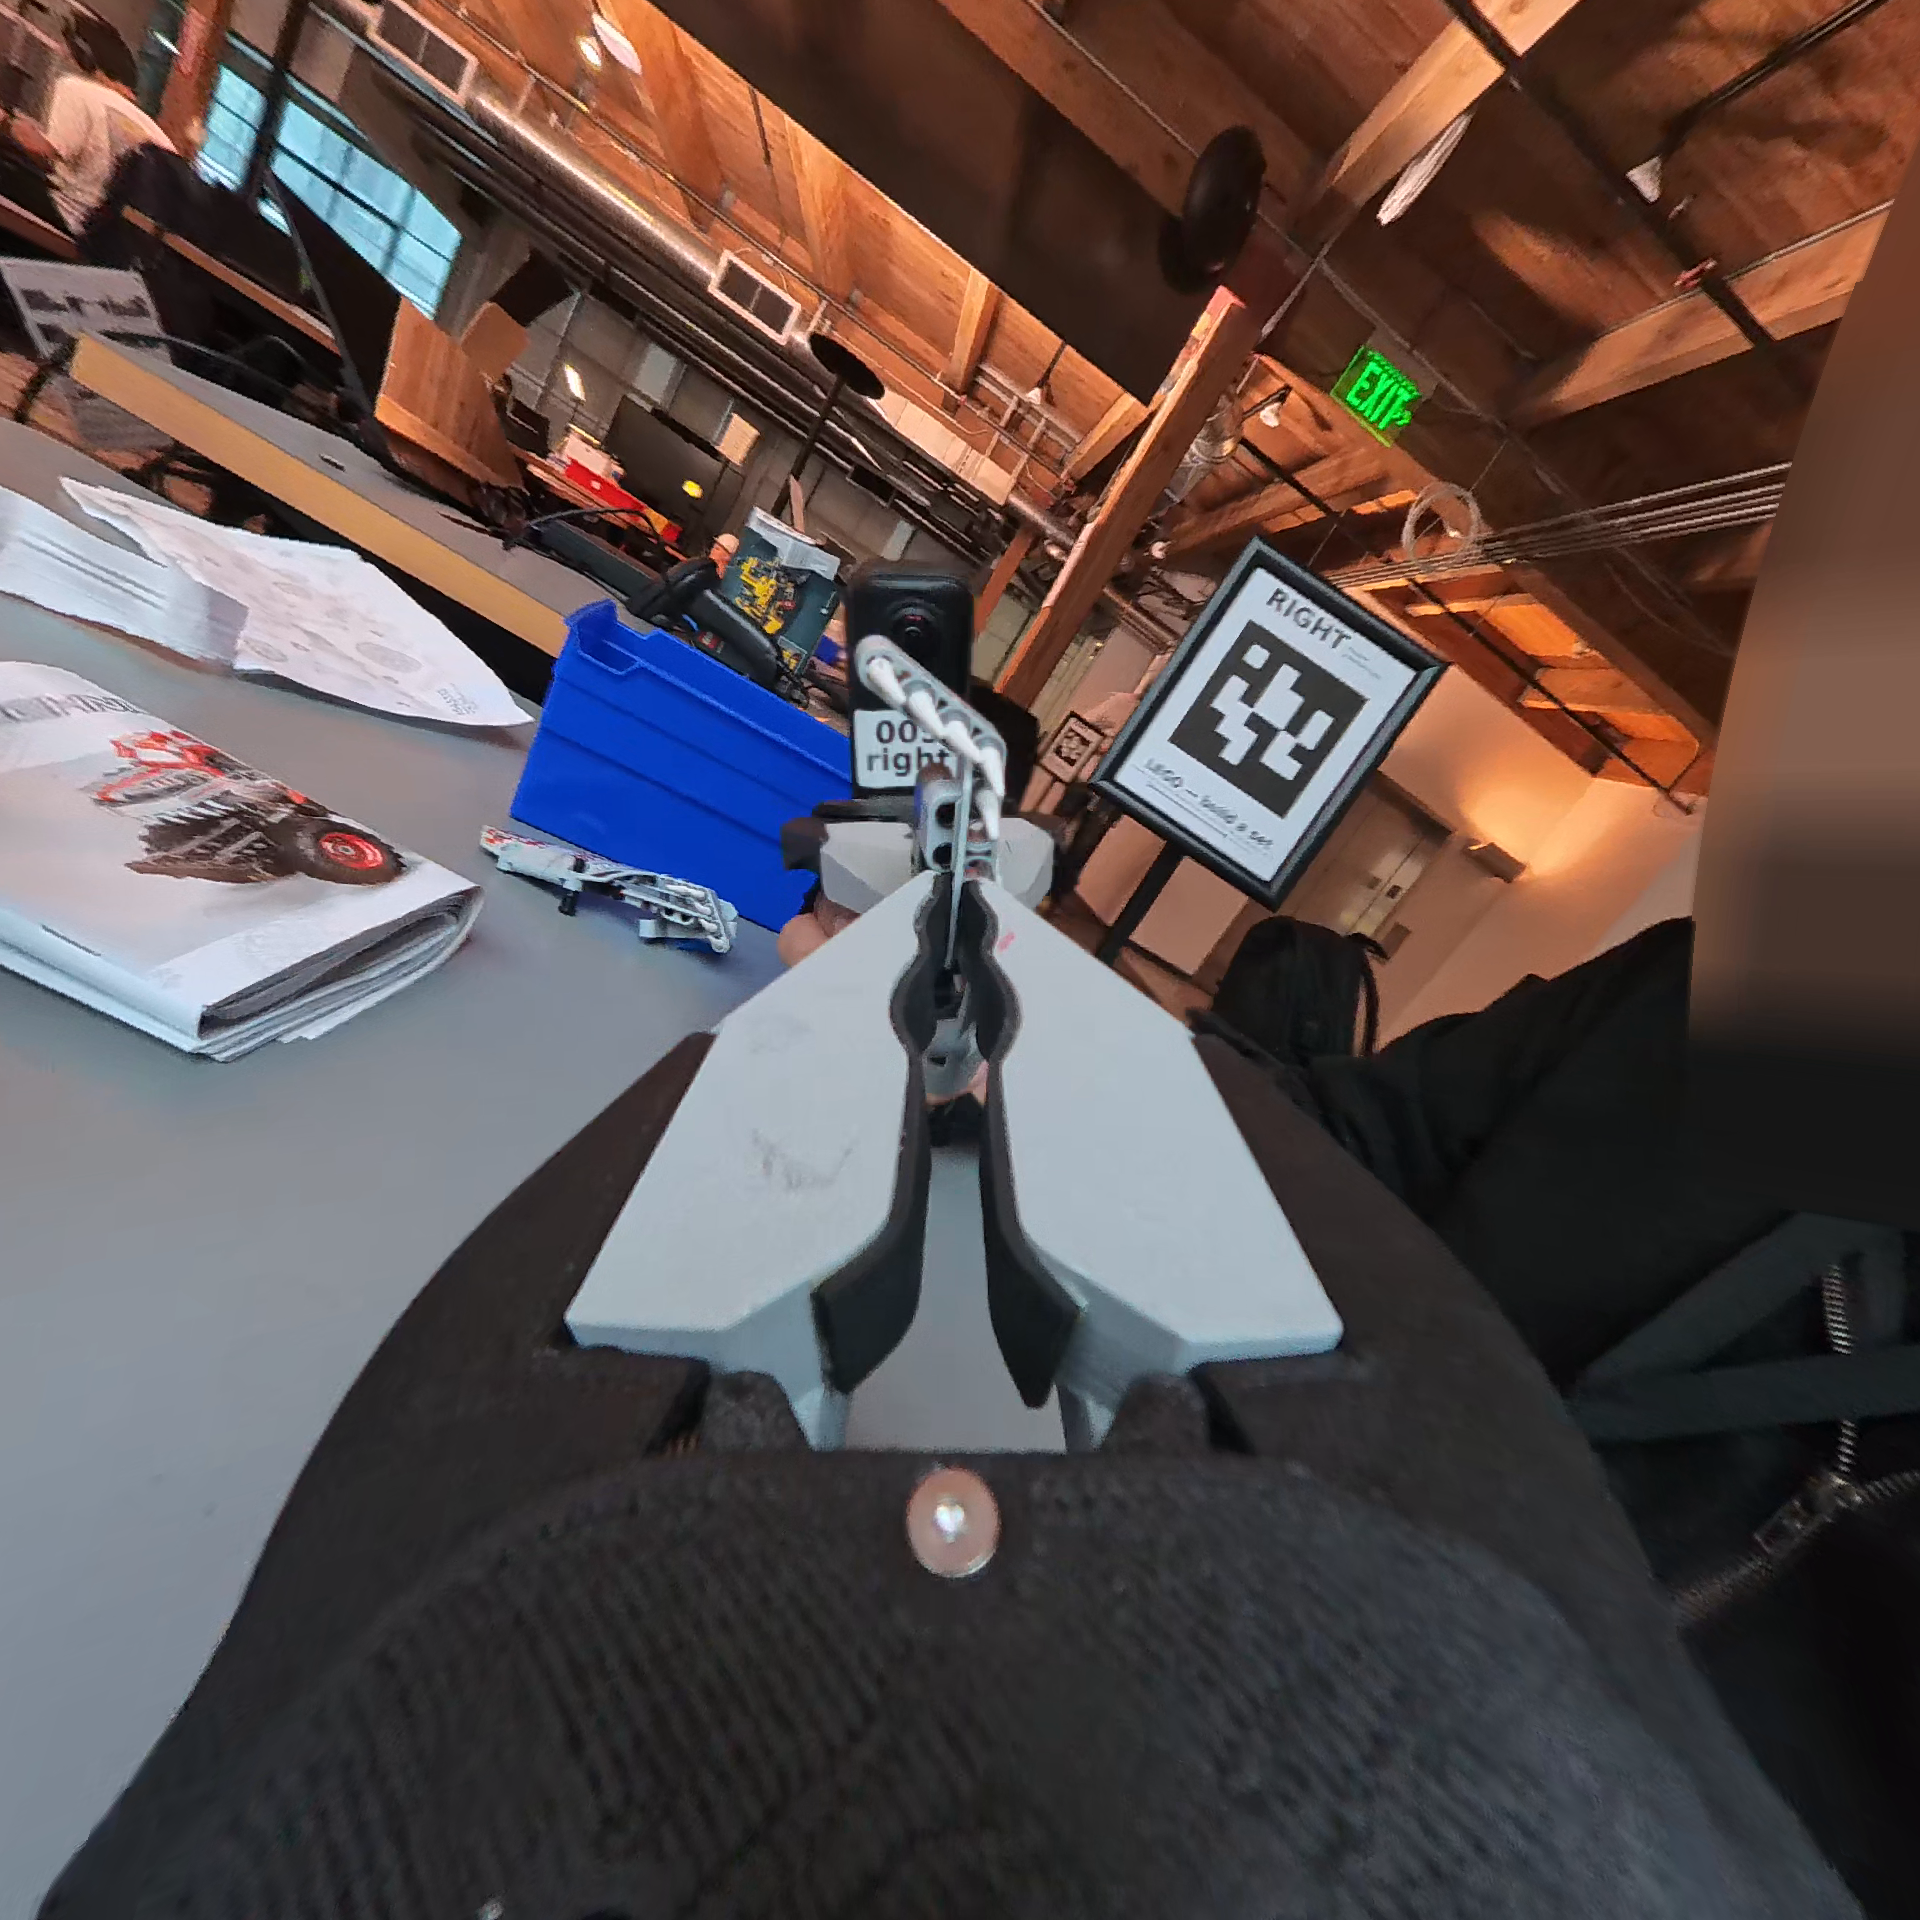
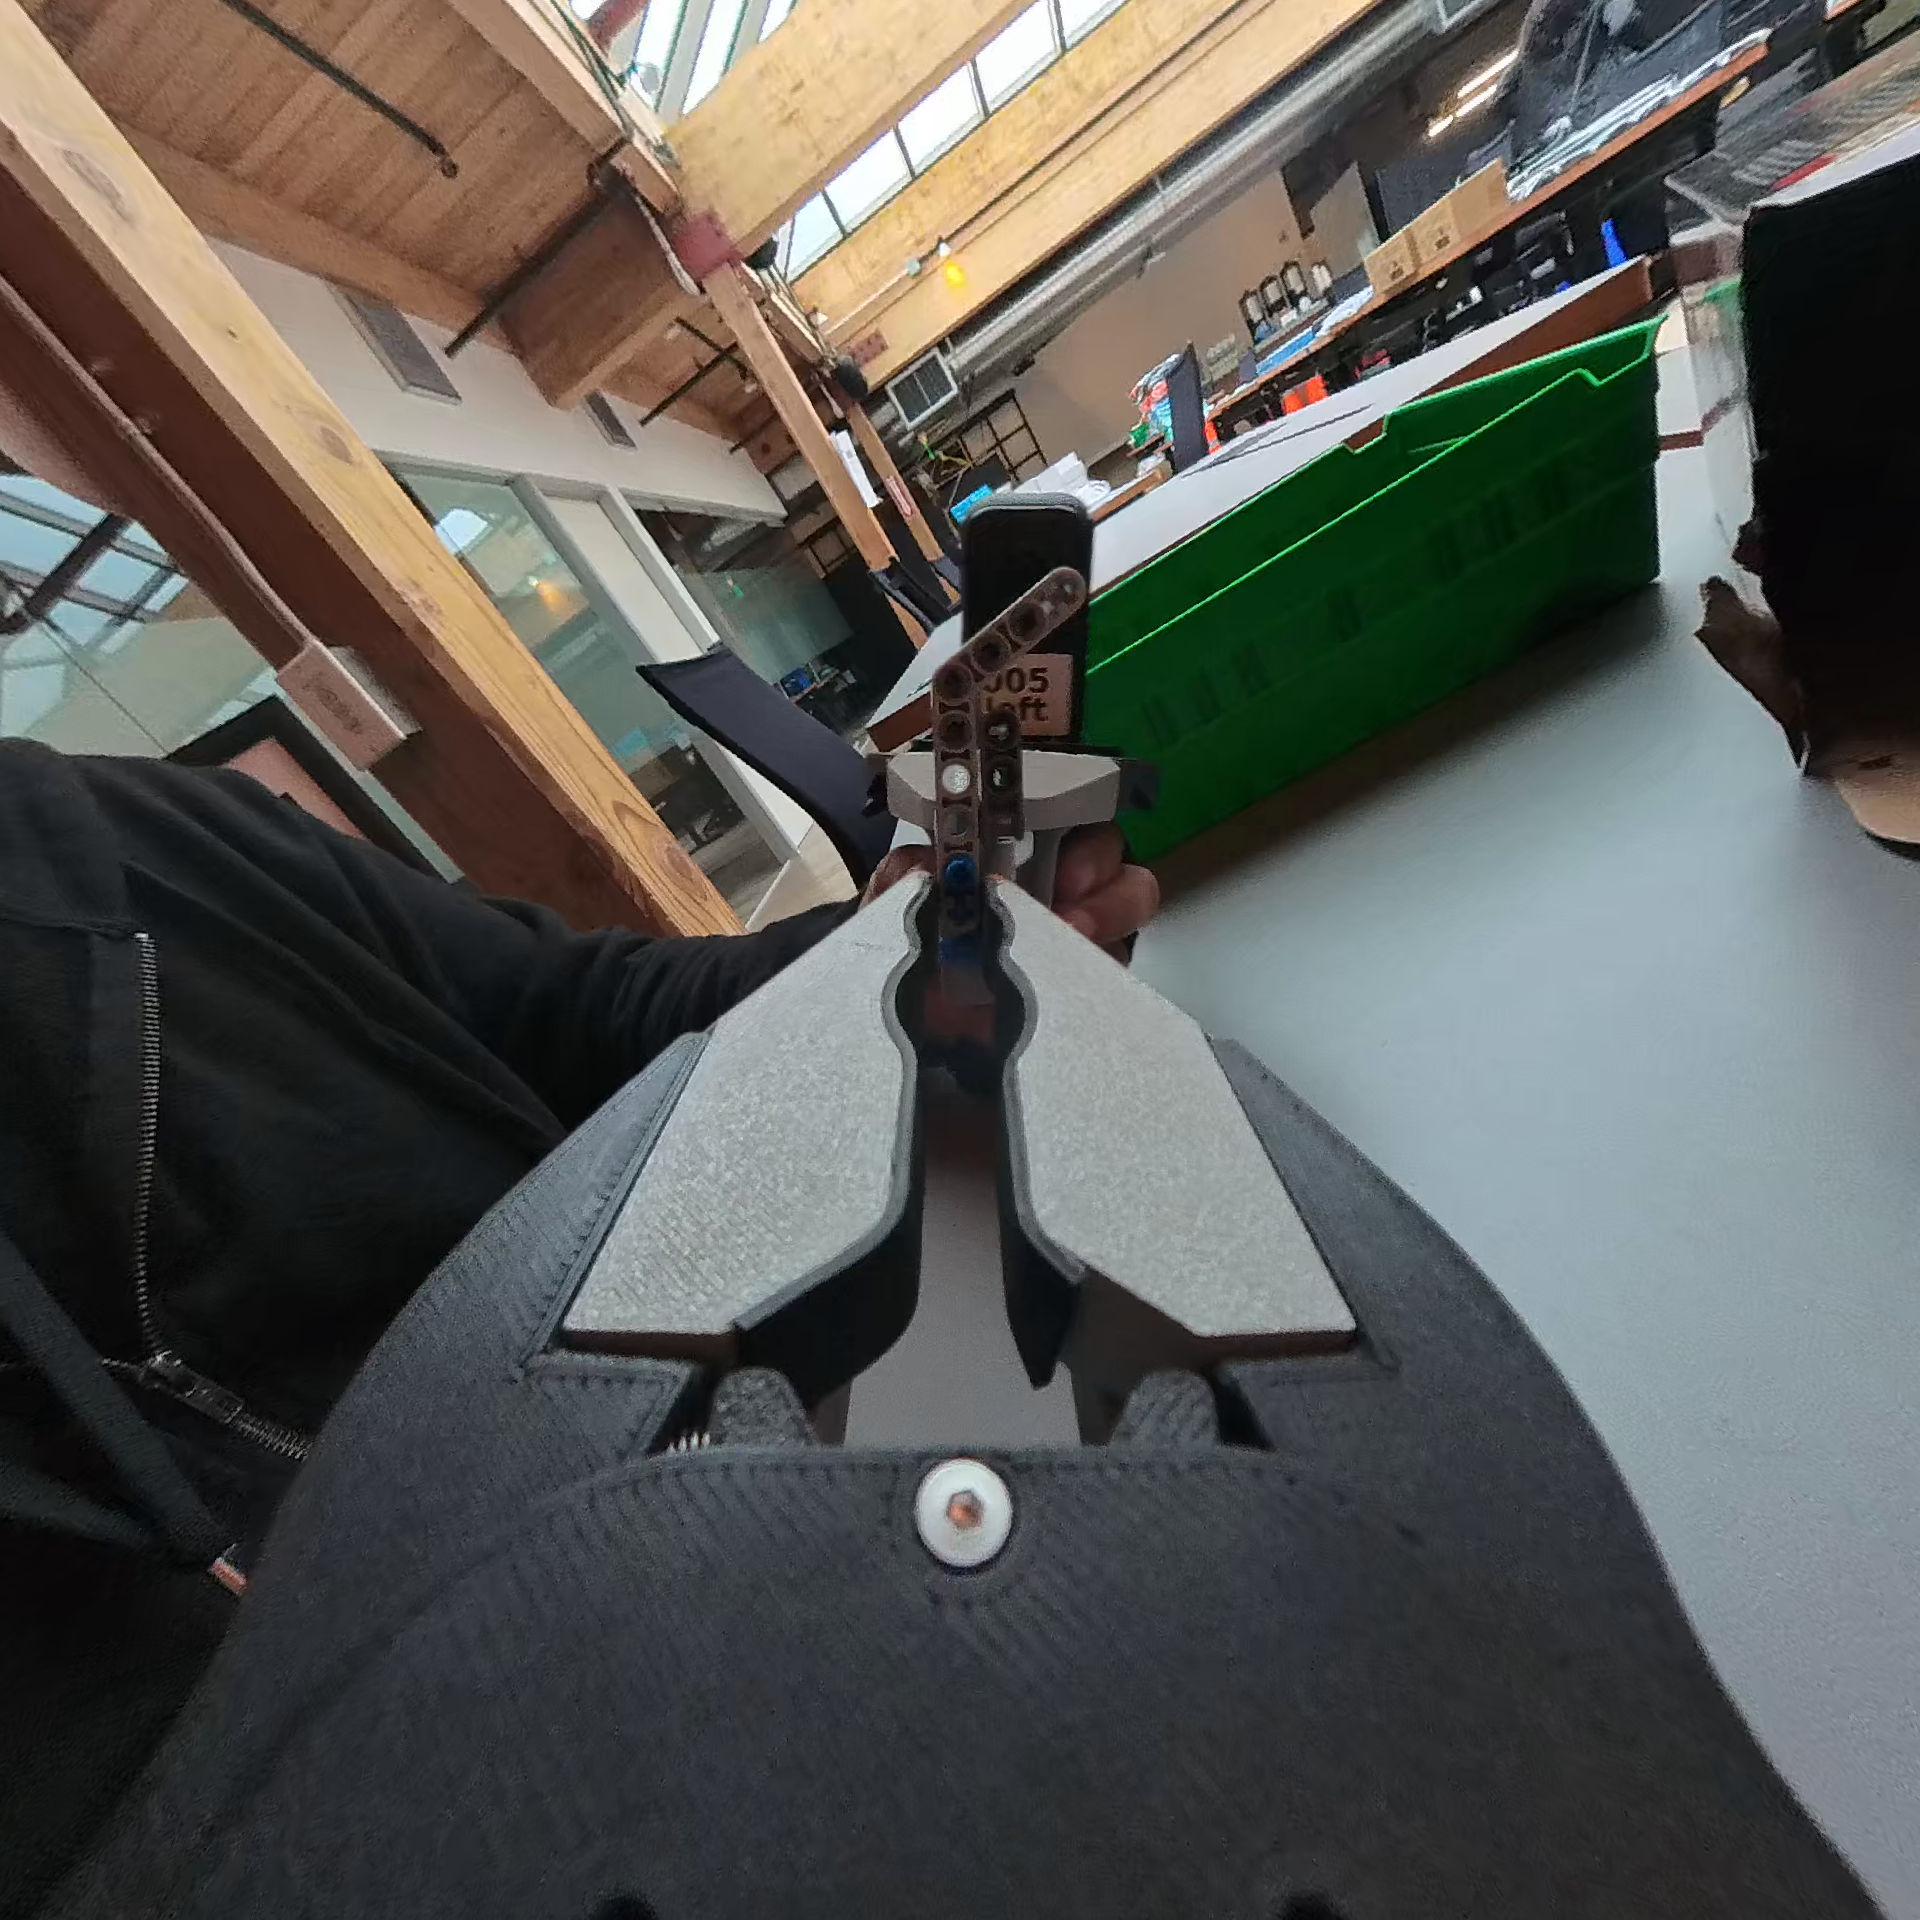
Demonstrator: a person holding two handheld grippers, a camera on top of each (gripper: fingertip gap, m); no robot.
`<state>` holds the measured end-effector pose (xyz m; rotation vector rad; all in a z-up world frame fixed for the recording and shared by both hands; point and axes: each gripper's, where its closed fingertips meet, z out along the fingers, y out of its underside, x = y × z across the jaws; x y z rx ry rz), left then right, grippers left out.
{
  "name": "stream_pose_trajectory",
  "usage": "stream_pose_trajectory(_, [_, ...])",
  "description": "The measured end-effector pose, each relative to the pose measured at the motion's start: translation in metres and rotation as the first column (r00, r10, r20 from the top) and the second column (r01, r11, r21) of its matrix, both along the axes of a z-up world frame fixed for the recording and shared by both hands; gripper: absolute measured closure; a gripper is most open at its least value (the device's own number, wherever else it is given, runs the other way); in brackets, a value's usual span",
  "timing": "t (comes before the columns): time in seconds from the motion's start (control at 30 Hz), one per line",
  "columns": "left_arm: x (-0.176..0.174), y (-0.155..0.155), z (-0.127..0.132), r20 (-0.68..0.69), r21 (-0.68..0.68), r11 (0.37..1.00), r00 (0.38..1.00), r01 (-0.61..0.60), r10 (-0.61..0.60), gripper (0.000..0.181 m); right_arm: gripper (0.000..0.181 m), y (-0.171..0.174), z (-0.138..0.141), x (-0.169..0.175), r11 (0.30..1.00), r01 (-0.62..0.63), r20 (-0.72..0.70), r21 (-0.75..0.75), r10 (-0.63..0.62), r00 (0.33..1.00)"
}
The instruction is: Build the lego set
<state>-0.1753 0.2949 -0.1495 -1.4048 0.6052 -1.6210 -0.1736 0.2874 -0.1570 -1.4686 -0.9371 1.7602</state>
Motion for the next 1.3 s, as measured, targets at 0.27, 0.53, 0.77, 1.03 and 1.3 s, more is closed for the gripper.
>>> stream_pose_trajectory(0.27, [-0.001,0.003,0.004,0.052,-0.017,1.0,0.998,-0.024,0.025,0.181,0.177,0.004,0.008,0.004,1.0,0.02,-0.048,-0.013,-0.02,0.999])
stream_pose_trajectory(0.53, [-0.003,0.011,0.014,0.166,-0.044,0.993,0.979,-0.111,0.117,0.181,0.181,0.016,0.017,0.005,0.991,0.132,-0.085,0.023,-0.13,0.988])
stream_pose_trajectory(0.77, [-0.005,0.018,0.008,0.141,-0.064,0.984,0.975,-0.166,0.174,0.181,0.167,0.027,0.016,0.01,0.985,0.17,-0.093,-0.01,-0.171,0.981])
stream_pose_trajectory(1.03, [0.016,0.004,-0.007,0.059,-0.126,0.992,0.998,-0.007,0.014,0.181,0.165,0.011,0.0,-0.003,0.997,0.07,0.005,0.019,-0.07,0.998])
stream_pose_trajectory(1.3, [0.01,0.006,-0.023,-0.179,0.004,0.998,0.982,-0.066,0.065,0.179,0.168,0.02,-0.007,-0.001,0.994,0.089,0.018,-0.068,-0.088,0.996])
